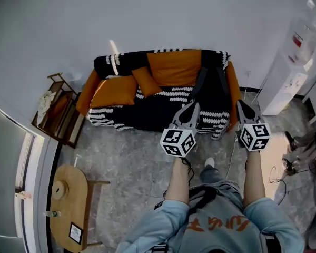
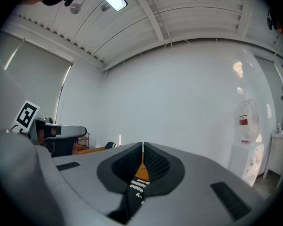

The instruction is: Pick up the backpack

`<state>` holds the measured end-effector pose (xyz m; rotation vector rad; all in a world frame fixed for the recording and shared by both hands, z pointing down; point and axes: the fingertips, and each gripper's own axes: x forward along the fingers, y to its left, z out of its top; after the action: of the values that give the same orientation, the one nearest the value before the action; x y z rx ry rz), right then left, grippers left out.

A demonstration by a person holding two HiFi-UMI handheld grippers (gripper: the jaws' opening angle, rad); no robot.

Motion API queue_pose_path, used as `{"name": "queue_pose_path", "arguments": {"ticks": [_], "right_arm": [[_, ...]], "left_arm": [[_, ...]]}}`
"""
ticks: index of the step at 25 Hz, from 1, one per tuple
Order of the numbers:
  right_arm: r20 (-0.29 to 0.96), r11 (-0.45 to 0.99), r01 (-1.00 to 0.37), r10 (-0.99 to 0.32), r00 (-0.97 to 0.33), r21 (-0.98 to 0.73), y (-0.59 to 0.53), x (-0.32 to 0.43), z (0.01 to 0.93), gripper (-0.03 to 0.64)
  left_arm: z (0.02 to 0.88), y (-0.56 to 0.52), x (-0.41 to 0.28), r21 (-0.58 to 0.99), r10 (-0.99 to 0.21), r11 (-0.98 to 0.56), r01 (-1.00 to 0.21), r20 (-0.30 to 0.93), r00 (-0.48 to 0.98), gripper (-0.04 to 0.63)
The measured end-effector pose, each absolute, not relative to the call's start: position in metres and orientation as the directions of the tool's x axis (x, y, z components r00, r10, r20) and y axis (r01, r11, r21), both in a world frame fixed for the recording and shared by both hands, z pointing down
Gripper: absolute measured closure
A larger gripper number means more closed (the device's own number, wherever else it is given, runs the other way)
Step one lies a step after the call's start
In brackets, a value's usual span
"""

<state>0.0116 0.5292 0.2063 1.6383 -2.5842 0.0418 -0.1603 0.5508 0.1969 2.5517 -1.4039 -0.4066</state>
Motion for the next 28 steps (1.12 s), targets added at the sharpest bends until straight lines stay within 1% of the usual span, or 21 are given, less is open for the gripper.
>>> {"name": "queue_pose_path", "arguments": {"ticks": [3,10,16,23,28], "right_arm": [[0.074,0.461,-0.887,-0.886,-0.458,0.026,0.504,0.006,0.207,0.588],[0.065,0.447,-0.892,-0.89,-0.451,-0.065,0.414,0.035,0.238,0.588],[0.105,0.444,-0.889,-0.884,-0.455,-0.112,0.297,0.066,0.263,0.588],[0.18,0.391,-0.903,-0.889,-0.421,-0.18,0.163,0.129,0.301,0.588],[0.217,0.373,-0.899,-0.881,-0.421,-0.231,0.099,0.157,0.328,0.588]], "left_arm": [[0.201,0.526,-0.171,0.318,-0.871,-0.489,-0.812,-0.142,0.47,0.574],[0.225,0.439,-0.17,0.284,-0.912,-0.408,-0.868,-0.078,0.403,0.574],[0.255,0.325,-0.131,0.283,-0.915,-0.385,-0.878,0.01,0.404,0.574],[0.293,0.188,-0.075,0.305,-0.901,-0.368,-0.879,0.116,0.418,0.574],[0.315,0.118,-0.045,0.299,-0.883,-0.362,-0.883,0.195,0.427,0.574]]}}
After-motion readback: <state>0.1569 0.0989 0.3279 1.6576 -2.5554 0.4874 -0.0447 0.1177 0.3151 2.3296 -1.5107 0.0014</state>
